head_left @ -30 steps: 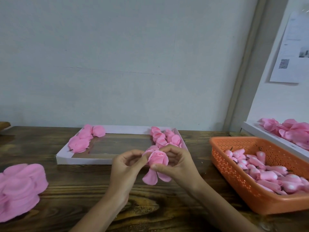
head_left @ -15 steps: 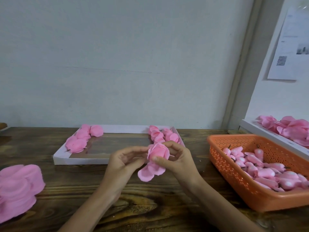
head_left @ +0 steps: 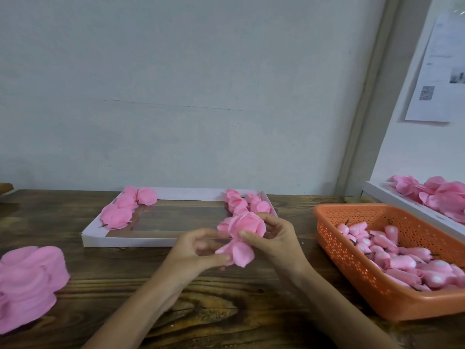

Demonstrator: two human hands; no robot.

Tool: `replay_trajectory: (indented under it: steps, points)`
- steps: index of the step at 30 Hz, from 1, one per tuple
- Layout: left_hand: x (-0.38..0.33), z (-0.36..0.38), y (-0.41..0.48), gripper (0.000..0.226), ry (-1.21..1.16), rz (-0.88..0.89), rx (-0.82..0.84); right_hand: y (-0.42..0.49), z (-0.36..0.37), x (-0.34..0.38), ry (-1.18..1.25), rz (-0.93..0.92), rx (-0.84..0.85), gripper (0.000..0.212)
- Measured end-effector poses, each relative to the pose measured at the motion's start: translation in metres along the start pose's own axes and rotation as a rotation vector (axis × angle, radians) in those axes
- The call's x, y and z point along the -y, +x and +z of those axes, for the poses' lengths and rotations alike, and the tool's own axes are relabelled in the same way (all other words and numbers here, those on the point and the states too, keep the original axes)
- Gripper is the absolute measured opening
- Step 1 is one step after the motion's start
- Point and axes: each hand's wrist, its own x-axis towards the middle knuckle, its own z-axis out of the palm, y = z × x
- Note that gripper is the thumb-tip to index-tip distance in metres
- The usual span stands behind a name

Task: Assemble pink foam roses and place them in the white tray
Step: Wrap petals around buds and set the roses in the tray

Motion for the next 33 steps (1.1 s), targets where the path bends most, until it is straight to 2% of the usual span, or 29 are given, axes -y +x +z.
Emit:
replay_trajectory:
  steps: [5, 9, 13, 14, 17, 19, 21, 26, 29, 33]
  points:
    - [0.009, -0.002, 0.004, 0.041, -0.273, -0.092, -0.099, 0.001, -0.004, -0.002, 0.039, 0.031, 0.007, 0.037]
    - [0.011, 0.002, 0.005, 0.051, -0.309, -0.063, -0.224, 0.0, -0.005, -0.002, 0.051, 0.047, 0.07, 0.039]
    - [0.01, 0.01, 0.003, 0.017, -0.323, -0.032, -0.245, -0.002, -0.001, 0.001, 0.016, 0.03, 0.134, 0.035]
    - [0.01, 0.012, 0.002, 0.014, -0.311, -0.013, -0.254, -0.002, -0.001, 0.002, -0.013, 0.024, 0.137, 0.035]
    - [0.009, 0.017, 0.001, 0.017, -0.28, 0.053, -0.269, -0.002, 0.002, 0.004, -0.107, 0.006, 0.147, 0.032]
    - [0.009, 0.018, 0.001, 0.027, -0.271, 0.101, -0.264, -0.003, 0.005, 0.006, -0.145, -0.004, 0.144, 0.027]
    - [0.01, 0.016, 0.002, 0.039, -0.265, 0.123, -0.256, -0.005, 0.007, 0.007, -0.142, -0.012, 0.141, 0.025]
    - [0.015, 0.009, 0.007, 0.042, -0.396, 0.108, -0.274, -0.009, 0.015, 0.009, -0.068, 0.032, 0.122, 0.025]
    - [0.014, 0.013, 0.009, 0.031, -0.361, 0.119, -0.276, -0.013, 0.023, 0.008, -0.057, 0.041, 0.143, 0.026]
    - [0.011, 0.026, 0.006, 0.015, -0.334, 0.15, -0.38, -0.02, 0.039, 0.004, -0.061, 0.046, 0.143, 0.024]
